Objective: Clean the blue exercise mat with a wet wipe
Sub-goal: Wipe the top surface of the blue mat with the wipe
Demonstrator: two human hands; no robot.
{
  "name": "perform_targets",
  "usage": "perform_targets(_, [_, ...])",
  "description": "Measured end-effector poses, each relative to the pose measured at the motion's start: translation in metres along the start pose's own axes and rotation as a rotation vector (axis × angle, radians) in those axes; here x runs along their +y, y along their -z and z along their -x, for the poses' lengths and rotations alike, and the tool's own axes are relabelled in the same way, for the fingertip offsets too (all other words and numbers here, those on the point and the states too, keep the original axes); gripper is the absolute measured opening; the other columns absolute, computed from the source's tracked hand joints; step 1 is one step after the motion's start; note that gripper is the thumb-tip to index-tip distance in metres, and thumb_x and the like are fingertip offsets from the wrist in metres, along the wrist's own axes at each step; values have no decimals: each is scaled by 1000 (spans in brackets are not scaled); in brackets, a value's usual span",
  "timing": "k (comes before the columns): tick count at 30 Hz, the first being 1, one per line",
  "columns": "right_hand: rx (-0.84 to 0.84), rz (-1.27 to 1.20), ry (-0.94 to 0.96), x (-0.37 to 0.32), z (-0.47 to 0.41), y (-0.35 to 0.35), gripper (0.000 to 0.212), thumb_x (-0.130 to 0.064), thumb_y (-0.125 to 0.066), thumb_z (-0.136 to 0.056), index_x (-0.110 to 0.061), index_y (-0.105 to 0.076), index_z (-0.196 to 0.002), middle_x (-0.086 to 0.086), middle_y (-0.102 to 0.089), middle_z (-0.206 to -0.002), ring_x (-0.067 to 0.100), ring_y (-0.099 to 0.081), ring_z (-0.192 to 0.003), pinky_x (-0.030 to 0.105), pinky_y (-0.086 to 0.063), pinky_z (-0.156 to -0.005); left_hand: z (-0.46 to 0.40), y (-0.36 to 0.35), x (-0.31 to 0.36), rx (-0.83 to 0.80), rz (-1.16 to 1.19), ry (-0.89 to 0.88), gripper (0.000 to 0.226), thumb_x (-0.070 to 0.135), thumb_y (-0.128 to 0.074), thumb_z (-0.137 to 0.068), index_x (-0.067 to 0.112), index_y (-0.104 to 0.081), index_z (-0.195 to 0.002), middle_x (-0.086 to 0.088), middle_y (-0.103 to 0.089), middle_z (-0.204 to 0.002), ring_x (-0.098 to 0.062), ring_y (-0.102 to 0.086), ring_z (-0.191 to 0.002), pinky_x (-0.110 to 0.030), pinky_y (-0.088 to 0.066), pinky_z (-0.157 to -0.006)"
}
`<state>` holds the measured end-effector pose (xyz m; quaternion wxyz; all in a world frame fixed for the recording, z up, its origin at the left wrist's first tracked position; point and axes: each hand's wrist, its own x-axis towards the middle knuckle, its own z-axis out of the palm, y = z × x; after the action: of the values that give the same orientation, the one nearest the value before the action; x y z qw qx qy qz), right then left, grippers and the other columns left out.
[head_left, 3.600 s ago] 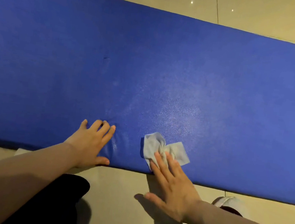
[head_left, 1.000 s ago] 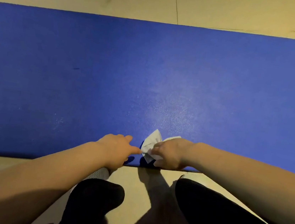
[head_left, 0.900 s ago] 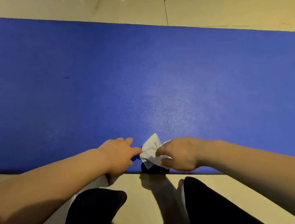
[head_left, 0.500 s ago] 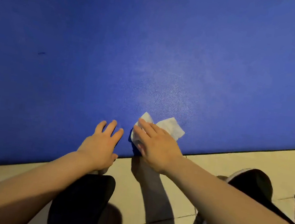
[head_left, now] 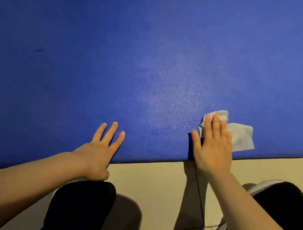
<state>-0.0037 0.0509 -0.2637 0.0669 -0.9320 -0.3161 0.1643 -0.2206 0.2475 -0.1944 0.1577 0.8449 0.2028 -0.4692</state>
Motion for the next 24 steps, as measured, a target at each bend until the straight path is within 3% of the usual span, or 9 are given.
perform_targets(2, [-2, -11, 42, -20, 13, -7, 80, -64, -12, -91, -17, -17, -156, 3, -11, -164, 26, -5, -151, 42, -1, -119, -2, 4, 2, -45, 9, 7, 114, 31, -65, -89, 22, 33, -146, -1, 55, -137, -36, 37, -139, -32, -46, -102])
perform_targets(6, [-49, -72, 366, -92, 60, -37, 74, -57, -34, -92, -10, -39, -149, 9, -32, -157, 32, -24, -147, 47, -11, -117, -3, 10, -2, -110, 38, -9, 120, 36, -69, -86, 23, 34, -145, 1, 57, -132, -35, 39, -137, -36, -34, -111])
perform_targets(10, [-43, -31, 546, -114, 55, -41, 64, -53, -35, -93, -17, -49, -144, 2, -41, -153, 24, -33, -143, 43, -20, -114, 0, 10, -7, -91, 72, -35, 122, 42, -71, -84, 26, 33, -145, 7, 57, -129, -29, 38, -139, -36, -31, -113])
perform_targets(12, [-3, -16, 464, -82, 45, -38, 62, -50, -36, -94, -18, -45, -146, 3, -38, -155, 23, -30, -144, 41, -16, -116, 2, 11, -8, -80, 79, -39, 120, 43, -70, -84, 28, 31, -146, 8, 56, -132, -27, 37, -140, -34, -32, -112])
perform_targets(16, [60, 46, 70, -2, 43, -15, 67, -56, -21, -99, -19, -25, -155, 2, -17, -162, 22, -12, -150, 35, 0, -119, 4, 8, -4, -43, 50, -31, 118, 46, -68, -84, 29, 31, -147, 7, 56, -133, -28, 35, -141, -31, -44, -101])
perform_targets(19, [45, -13, -57, -4, 49, -14, 77, -64, -17, -94, -17, -20, -156, 2, -11, -163, 23, -4, -151, 38, 0, -120, 4, 9, -4, -12, -10, -22, 117, 50, -68, -82, 32, 28, -147, 4, 48, -147, -27, 29, -144, -31, -49, -95])
perform_targets(21, [8, -58, 34, -32, 61, -21, 83, -67, -23, -93, -13, -23, -155, 6, -14, -163, 26, -5, -151, 42, -3, -121, 4, 12, -6, -23, -5, -25, 118, 52, -69, -81, 33, 27, -148, 3, 44, -149, -28, 29, -144, -34, -46, -99])
perform_targets(24, [-66, 3, 348, -87, 93, -46, 82, -69, -29, -92, -13, -32, -151, 8, -20, -161, 30, -12, -149, 47, -13, -117, 5, 13, -5, -17, 1, -26, 115, 53, -67, -82, 33, 25, -149, 5, 42, -151, -26, 28, -144, -33, -45, -101])
